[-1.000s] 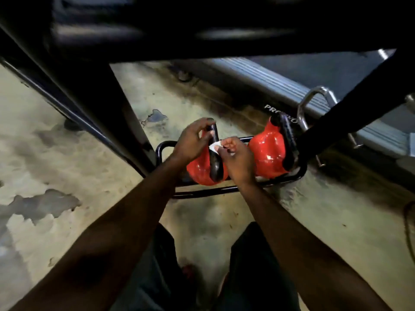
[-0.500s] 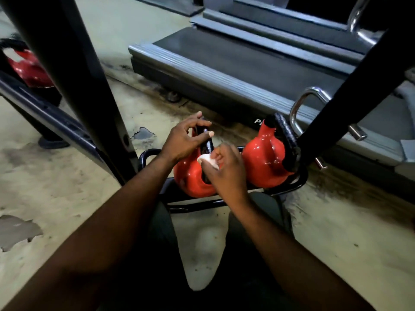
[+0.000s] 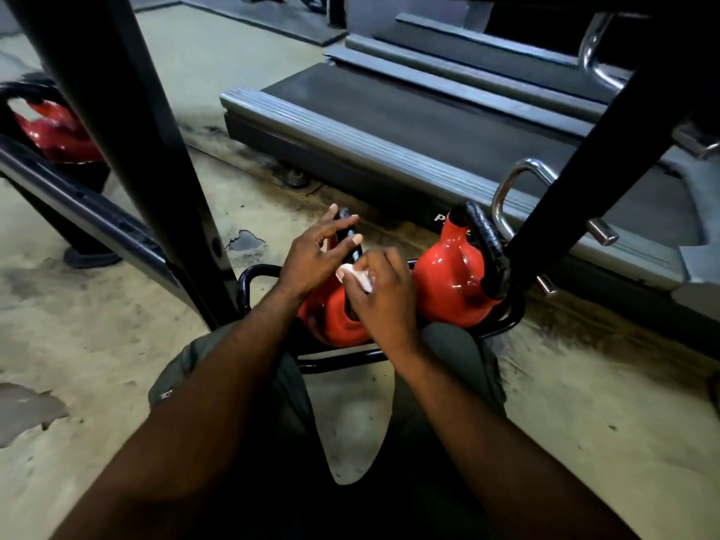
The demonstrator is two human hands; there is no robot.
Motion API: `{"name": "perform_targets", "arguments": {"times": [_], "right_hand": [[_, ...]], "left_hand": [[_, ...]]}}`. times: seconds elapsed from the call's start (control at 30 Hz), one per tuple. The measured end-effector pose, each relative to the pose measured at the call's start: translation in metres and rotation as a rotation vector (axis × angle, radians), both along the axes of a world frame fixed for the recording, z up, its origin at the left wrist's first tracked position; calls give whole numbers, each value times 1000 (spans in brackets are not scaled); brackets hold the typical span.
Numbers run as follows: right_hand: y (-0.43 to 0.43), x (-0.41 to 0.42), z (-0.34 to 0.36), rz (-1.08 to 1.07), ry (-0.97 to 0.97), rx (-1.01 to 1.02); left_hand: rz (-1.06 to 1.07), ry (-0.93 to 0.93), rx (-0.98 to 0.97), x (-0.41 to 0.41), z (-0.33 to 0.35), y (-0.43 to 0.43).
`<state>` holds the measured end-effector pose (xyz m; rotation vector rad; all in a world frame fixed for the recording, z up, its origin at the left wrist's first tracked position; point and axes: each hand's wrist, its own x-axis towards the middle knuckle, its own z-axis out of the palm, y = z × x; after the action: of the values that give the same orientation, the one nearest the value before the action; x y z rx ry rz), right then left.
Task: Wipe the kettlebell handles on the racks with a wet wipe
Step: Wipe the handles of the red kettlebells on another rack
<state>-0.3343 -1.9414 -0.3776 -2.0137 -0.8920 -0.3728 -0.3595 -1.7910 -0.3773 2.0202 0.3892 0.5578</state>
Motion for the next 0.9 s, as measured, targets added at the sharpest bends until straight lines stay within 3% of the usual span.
{"name": "perform_targets", "arguments": {"times": [0.17,0.4,0.5,0.57,0.9], "right_hand": [[-24,-10,-24,2,-161,-16],[7,-11,-13,-76,-277,-125],[-19,-24,-37,-73,-299,-127],[-38,-23,-50,-69,-200,-91],[-42,-9,-43,165,718,340]], "left_hand": [[-32,12,-47,1,9,-2],[-27,18,-44,2,12,4],[-40,36,-75,-5,4,-1],[-37,23,-82,-3,6,-3],[-21,1,-90,-2,6,2]]}}
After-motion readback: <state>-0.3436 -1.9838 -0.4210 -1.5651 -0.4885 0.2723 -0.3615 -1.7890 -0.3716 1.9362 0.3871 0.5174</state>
